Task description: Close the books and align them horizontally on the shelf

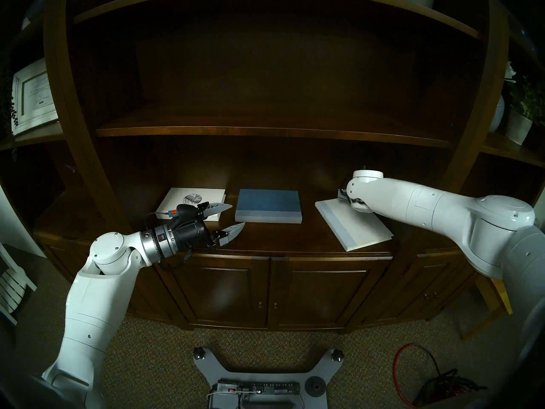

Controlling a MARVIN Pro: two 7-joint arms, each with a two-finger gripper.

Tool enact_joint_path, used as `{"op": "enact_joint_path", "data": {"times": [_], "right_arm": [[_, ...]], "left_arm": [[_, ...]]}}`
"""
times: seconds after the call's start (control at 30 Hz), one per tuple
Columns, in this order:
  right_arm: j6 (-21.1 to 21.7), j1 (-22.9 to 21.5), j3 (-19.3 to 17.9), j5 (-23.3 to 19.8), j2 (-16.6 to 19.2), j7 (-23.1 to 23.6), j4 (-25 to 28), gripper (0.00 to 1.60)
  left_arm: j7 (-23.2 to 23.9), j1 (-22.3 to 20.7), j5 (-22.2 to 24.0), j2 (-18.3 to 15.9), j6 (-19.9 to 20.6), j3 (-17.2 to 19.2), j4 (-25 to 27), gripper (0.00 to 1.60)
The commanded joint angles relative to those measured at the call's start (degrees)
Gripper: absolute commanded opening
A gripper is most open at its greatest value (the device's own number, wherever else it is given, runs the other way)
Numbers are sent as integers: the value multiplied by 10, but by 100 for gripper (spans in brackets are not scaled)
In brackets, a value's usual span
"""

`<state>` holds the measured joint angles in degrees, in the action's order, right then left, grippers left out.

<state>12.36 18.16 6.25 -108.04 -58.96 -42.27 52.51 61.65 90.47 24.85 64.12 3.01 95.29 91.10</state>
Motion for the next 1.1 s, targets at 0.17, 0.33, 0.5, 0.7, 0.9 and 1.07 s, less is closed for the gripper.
{"op": "enact_joint_path", "data": {"times": [0.17, 0.33, 0.5, 0.7, 0.9, 1.07], "right_arm": [[24, -5, -18, -27, -61, 59, -113, 160], [30, 5, -15, -30, -83, 100, -168, 160], [39, 13, -12, -34, -101, 123, -212, 160], [49, 22, -7, -33, -123, 147, -266, 160], [61, 21, -6, -37, -122, 149, -267, 160], [105, 8, -16, -59, -94, 145, -217, 160]], "left_arm": [[-1, -17, 4, 0, 2, 6, 12, 160], [0, -17, 4, 0, 3, 7, 13, 160], [0, -17, 3, 1, 3, 7, 13, 160], [1, -17, 3, 1, 4, 8, 13, 160], [1, -18, 2, 2, 5, 8, 13, 160], [2, -18, 1, 3, 5, 9, 13, 160]]}}
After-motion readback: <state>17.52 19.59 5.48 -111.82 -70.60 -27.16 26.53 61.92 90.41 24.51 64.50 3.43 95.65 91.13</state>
